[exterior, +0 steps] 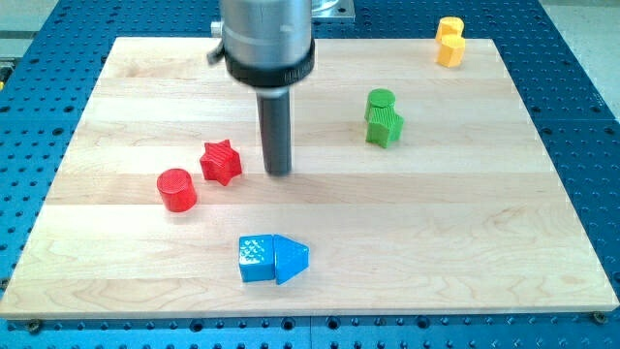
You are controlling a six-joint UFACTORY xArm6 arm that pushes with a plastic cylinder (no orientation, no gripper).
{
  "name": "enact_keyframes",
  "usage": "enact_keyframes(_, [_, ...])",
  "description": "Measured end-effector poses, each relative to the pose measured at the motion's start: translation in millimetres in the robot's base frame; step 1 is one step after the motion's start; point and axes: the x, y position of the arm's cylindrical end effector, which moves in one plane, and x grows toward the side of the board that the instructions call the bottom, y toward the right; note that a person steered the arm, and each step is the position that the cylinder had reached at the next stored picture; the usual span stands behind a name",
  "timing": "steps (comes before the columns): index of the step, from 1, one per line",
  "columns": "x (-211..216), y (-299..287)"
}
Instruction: Keep red blocks at bottom left corner
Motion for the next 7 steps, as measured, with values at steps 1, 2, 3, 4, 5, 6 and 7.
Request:
enact_keyframes(1, [5,-60])
enact_keyframes(2, [25,-98])
enact_keyframes(3, [44,-119])
enact_keyframes(4, [56,-135])
enact_keyframes(5, [44,-116])
enact_keyframes(6, [101,-113])
enact_keyframes(7, [126,-101])
